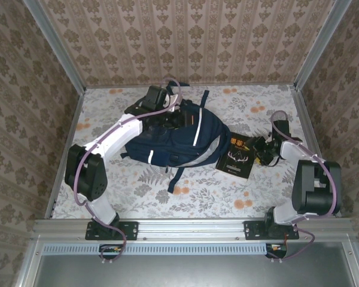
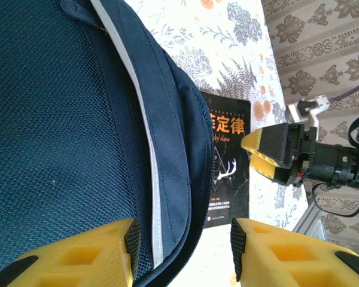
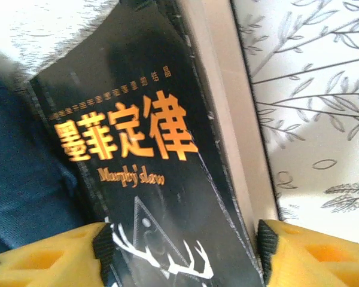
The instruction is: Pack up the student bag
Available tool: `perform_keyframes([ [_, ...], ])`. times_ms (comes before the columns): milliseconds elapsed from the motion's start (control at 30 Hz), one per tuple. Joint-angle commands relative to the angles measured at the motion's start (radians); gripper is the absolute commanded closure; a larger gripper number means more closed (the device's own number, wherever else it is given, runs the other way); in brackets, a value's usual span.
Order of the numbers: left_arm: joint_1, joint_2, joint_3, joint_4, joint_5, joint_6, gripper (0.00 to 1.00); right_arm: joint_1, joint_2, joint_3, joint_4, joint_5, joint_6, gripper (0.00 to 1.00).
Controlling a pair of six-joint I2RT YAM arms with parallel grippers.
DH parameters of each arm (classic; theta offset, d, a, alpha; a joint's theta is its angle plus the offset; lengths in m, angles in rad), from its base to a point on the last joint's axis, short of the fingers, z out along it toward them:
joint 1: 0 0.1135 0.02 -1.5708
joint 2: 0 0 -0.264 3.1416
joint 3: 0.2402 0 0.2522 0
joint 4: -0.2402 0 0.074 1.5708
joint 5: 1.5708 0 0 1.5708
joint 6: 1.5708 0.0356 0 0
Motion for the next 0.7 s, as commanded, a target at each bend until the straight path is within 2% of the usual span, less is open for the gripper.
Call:
perform_keyframes([
  [0,-0.007,0.019,0.006,-0.011,0.009,0.0,0.54,0.046,-0.062,0.046,0.016,-0.019,-0.026,0.41],
  [133,-0.013,0.032,0.022,-0.018,0.008,-0.005,0.55,0.053,-0.063,0.043,0.039,-0.036,-0.006,0.49],
  [300,-0.024,0.045,0.032,-0.019,0.009,-0.013,0.55,0.068,-0.022,0.001,0.152,-0.068,0.041,0.65],
  [433,-0.028,0.047,0.04,-0.026,0.005,-0.019,0.56,0.07,0.009,0.01,0.158,-0.049,0.042,0.91],
  [500,-0.028,0.045,0.051,-0.039,-0.004,-0.018,0.55,0.071,-0.029,0.018,0.107,0.02,0.03,1.0],
  [667,-0.027,0.045,0.093,-0.058,-0.01,-0.051,0.49,0.087,-0.225,0.041,-0.02,0.257,0.035,1.0],
])
